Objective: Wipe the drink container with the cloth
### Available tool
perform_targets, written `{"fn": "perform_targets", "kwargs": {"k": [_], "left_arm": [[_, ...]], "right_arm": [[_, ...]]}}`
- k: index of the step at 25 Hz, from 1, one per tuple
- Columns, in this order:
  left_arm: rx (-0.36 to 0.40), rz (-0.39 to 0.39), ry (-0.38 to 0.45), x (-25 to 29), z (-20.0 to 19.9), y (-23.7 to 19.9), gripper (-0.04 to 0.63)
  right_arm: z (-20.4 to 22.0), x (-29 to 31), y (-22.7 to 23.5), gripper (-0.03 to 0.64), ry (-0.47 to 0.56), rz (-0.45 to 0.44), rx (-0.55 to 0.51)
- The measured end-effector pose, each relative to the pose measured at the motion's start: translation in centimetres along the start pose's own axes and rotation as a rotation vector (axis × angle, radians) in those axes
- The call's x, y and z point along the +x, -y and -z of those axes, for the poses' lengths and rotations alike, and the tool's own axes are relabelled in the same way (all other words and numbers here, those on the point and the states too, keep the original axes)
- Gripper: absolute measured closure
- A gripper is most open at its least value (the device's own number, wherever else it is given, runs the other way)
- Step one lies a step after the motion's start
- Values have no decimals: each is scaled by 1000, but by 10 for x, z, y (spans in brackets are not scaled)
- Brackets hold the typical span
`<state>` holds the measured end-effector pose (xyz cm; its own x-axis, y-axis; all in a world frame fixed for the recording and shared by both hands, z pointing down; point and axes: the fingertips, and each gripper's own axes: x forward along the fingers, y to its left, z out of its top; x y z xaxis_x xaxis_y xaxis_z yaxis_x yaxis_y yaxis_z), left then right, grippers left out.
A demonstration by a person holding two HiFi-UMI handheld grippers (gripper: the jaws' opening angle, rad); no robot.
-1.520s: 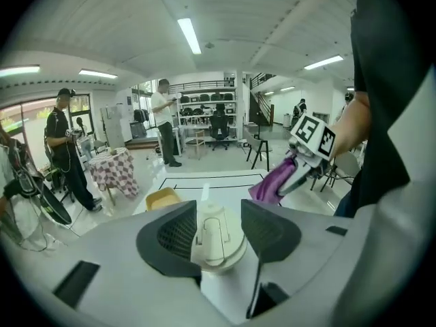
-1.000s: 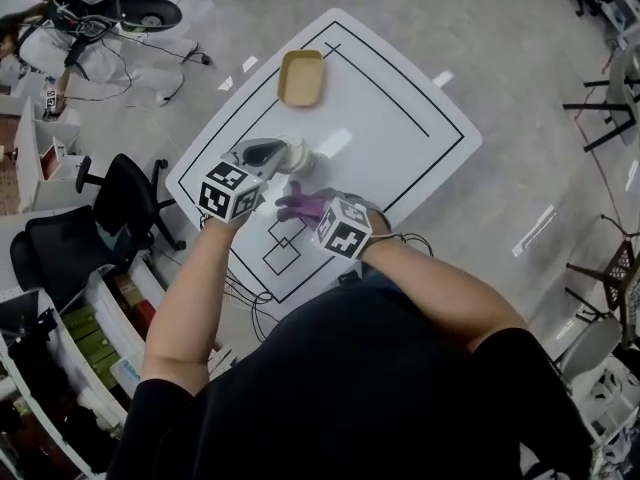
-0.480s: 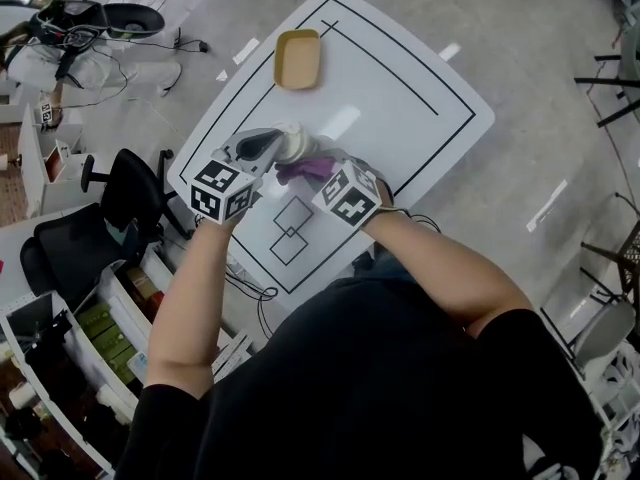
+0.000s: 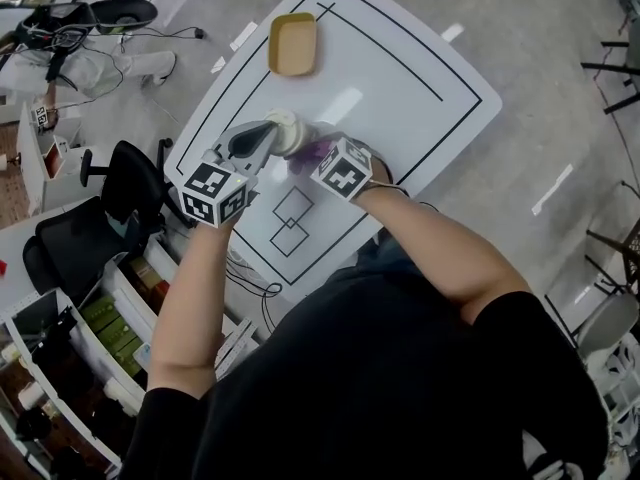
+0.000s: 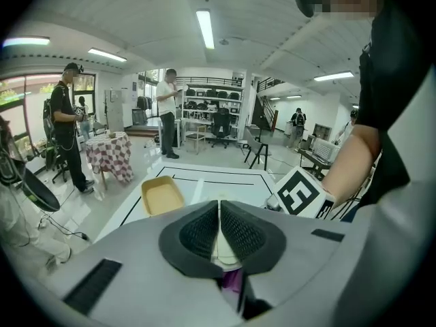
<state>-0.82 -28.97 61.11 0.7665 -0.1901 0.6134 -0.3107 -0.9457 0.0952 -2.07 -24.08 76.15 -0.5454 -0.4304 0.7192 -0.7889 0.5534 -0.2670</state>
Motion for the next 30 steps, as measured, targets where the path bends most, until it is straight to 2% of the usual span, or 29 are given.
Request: {"fn": "perform_targets", "kwargs": {"k": [6, 12, 19, 25, 30], "left_arm": [[0, -15, 11, 0, 1, -1, 565], [1, -23, 11, -1, 1, 0, 565], [3, -33, 10, -4, 3, 1, 566], [14, -32, 11, -4, 3, -1, 566], [5, -24, 15, -5, -1, 2, 566]], "right_arm": [[14, 14, 10, 531, -67, 8, 4], [12, -1, 7, 532, -59, 16, -23], [20, -51, -2, 533, -67, 28, -160], [-15, -92, -12, 534, 1, 32, -333], [-56, -106, 1, 534, 74, 64, -322]]}}
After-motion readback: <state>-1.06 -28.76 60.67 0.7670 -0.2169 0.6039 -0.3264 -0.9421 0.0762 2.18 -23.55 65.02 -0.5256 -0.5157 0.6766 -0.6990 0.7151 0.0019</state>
